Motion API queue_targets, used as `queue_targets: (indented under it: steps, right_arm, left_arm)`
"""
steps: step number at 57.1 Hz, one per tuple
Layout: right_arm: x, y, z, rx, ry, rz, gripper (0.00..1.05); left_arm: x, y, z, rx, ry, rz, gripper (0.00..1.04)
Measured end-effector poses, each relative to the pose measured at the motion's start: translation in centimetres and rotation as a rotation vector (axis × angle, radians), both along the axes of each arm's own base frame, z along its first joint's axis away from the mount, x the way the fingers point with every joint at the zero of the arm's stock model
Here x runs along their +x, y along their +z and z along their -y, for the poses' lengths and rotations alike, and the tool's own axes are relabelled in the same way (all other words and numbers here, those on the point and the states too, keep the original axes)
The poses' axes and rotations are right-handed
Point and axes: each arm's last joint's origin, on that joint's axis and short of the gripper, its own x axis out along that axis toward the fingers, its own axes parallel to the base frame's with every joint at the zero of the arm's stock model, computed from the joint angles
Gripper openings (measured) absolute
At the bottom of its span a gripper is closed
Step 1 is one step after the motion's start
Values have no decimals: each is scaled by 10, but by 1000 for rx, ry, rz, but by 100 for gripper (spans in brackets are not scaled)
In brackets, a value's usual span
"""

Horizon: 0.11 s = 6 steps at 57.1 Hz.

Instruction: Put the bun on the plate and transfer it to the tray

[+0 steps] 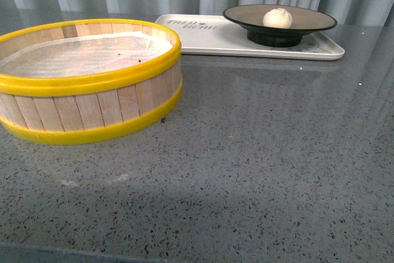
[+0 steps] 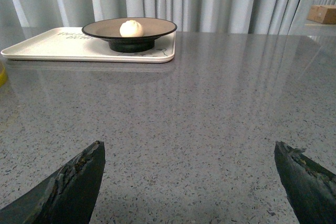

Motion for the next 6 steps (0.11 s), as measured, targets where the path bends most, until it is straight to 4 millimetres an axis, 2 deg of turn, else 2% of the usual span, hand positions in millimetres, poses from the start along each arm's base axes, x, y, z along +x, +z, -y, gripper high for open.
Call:
queue_targets:
  steps: [6]
  right_arm:
    - [0,0,0,0,0,0,96]
  left_arm:
    - [0,0,0,0,0,0,98]
